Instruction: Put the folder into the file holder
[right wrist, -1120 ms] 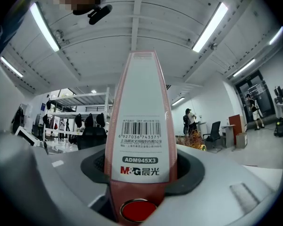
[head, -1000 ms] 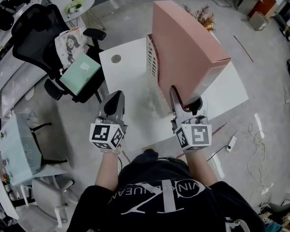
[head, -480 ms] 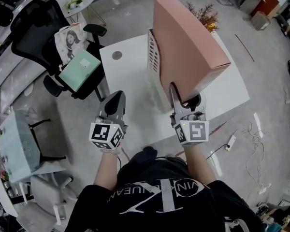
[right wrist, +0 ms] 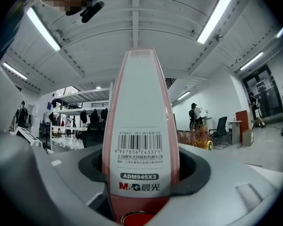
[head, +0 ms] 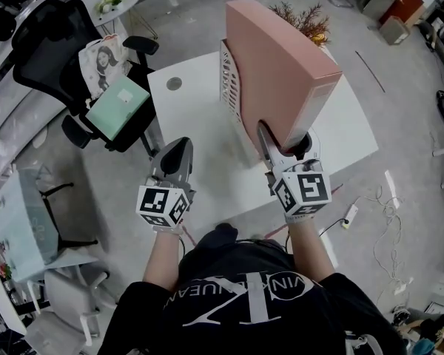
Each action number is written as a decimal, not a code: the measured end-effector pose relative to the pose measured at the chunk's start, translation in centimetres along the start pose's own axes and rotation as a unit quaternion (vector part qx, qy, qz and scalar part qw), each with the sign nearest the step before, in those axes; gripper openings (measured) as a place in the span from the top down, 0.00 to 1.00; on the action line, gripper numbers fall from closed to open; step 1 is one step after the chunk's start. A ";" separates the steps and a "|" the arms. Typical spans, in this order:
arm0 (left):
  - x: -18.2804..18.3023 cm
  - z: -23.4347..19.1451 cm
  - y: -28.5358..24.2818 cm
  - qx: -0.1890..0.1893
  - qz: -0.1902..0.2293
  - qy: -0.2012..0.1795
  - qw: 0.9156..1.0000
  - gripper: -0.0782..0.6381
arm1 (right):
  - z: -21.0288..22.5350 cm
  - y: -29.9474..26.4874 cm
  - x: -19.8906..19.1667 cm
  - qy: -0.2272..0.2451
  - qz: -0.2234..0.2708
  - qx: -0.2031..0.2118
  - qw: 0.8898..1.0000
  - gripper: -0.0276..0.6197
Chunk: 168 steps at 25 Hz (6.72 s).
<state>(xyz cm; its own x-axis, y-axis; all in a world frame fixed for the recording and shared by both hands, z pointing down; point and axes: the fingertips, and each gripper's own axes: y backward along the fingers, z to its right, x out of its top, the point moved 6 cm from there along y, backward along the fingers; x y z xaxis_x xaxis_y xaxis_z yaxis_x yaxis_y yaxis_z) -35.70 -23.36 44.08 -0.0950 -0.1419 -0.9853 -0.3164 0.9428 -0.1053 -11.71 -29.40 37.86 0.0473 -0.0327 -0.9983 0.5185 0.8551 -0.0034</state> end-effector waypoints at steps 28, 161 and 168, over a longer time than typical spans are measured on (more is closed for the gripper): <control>-0.7 -0.3 1.0 0.003 -0.004 0.028 1.000 0.89 | 0.2 -1.4 11.0 0.029 -0.005 0.048 0.998 0.44; 2.6 13.7 10.9 0.163 0.051 -0.035 0.985 0.89 | 6.0 13.3 0.3 0.031 -0.010 0.110 0.993 0.90; 2.7 14.9 11.8 0.175 0.055 -0.041 0.982 0.89 | 6.4 14.8 0.2 0.025 -0.015 0.115 0.993 0.93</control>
<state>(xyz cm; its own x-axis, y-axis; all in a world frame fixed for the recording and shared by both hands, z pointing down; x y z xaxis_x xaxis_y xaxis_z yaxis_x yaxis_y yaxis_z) -25.62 -8.08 38.20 -0.0293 -0.0226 -0.9993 0.0360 0.9991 -0.0237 1.47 -20.09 38.00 -0.0115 -0.0257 -0.9996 0.7003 0.7134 -0.0264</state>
